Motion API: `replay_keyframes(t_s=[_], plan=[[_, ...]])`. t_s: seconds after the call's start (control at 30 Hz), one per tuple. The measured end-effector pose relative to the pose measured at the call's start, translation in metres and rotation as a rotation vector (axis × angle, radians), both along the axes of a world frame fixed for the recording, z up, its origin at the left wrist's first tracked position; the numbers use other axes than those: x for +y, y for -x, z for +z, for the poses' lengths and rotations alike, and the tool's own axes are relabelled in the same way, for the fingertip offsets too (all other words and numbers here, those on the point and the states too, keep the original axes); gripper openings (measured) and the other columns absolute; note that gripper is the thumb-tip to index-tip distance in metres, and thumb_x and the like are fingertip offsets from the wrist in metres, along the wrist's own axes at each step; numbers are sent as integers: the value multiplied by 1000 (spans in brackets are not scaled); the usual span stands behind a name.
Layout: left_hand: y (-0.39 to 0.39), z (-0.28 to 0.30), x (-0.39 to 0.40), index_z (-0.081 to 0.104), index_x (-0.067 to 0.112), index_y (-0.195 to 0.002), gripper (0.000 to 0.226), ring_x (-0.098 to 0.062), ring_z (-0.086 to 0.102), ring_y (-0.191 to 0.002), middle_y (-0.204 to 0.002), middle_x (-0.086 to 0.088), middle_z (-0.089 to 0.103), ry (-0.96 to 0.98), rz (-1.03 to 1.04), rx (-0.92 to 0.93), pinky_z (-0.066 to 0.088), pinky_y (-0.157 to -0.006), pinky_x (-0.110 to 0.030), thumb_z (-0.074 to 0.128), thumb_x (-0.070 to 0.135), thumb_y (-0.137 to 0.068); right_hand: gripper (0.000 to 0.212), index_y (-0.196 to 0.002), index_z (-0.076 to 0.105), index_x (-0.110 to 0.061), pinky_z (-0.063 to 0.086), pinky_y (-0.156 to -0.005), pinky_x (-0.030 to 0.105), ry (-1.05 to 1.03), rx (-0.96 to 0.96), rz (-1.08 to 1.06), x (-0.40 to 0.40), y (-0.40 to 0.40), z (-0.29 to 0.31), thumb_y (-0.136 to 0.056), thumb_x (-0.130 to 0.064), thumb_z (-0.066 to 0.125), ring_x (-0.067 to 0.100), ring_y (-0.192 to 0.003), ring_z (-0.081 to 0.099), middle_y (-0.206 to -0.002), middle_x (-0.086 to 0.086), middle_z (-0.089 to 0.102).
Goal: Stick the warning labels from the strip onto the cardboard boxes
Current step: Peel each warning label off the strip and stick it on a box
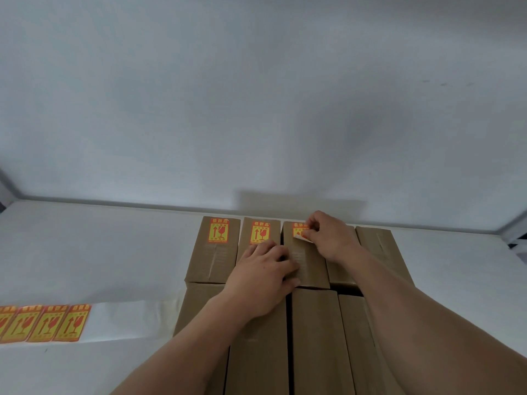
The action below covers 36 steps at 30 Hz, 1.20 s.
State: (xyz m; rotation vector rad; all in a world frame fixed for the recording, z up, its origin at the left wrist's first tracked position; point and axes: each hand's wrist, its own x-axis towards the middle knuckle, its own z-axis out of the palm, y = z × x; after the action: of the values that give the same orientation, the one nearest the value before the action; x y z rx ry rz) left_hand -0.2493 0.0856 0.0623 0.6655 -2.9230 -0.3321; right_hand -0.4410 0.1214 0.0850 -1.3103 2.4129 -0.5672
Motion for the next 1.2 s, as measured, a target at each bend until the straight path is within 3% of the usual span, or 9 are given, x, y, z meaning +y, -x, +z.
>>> replay_keyframes(t_s=[0.17, 0.3, 0.4, 0.57, 1.0, 1.2], plan=[[1, 1, 1, 48, 38, -135, 44, -18, 21, -137, -140, 10, 42, -5, 4, -1, 15, -114, -42, 34, 55, -97, 19, -86, 46, -23, 34, -59, 27, 81, 131, -39, 5, -5, -1, -90, -29, 64, 15, -81, 53, -92, -6, 52], [-1, 2, 0, 50, 38, -134, 43, -18, 21, -137, -139, 10, 44, -5, 6, 13, 14, -114, -41, 35, 54, -96, 11, -97, 58, -24, 35, -76, 27, 72, 233, 79, 12, -3, -6, -92, -34, 59, 15, -102, 50, -114, -5, 47], [-2, 2, 1, 50, 38, -133, 43, -19, 21, -137, -139, 10, 44, -7, 8, 9, 13, -114, -42, 35, 54, -96, 25, -114, 62, -29, 33, -90, 26, 65, 282, 124, 18, -1, -12, -93, -41, 56, 16, -121, 41, -134, -5, 42], [-2, 2, 1, 50, 37, -133, 43, -19, 20, -137, -140, 9, 43, -8, 12, 4, 12, -114, -43, 35, 54, -97, 46, -136, 49, -36, 27, -112, 39, -42, 297, 128, 22, -2, -16, -93, -54, 45, 21, -137, 26, -151, -4, 31], [-3, 2, 2, 49, 38, -134, 43, -20, 18, -137, -141, 10, 41, -12, 20, -2, 10, -114, -43, 34, 53, -97, 49, -136, 48, -38, 20, -114, 45, -139, 301, 138, 13, -2, -4, -90, -56, 51, 21, -142, 15, -154, -5, 27], [-4, 0, 2, 50, 38, -133, 42, -21, 19, -137, -140, 10, 42, -13, 26, 10, 11, -114, -44, 36, 53, -97, 52, -141, 36, -49, 13, -115, 44, -211, 299, 190, 9, -5, -6, -91, -63, 42, 20, -145, 7, -158, -8, 17]])
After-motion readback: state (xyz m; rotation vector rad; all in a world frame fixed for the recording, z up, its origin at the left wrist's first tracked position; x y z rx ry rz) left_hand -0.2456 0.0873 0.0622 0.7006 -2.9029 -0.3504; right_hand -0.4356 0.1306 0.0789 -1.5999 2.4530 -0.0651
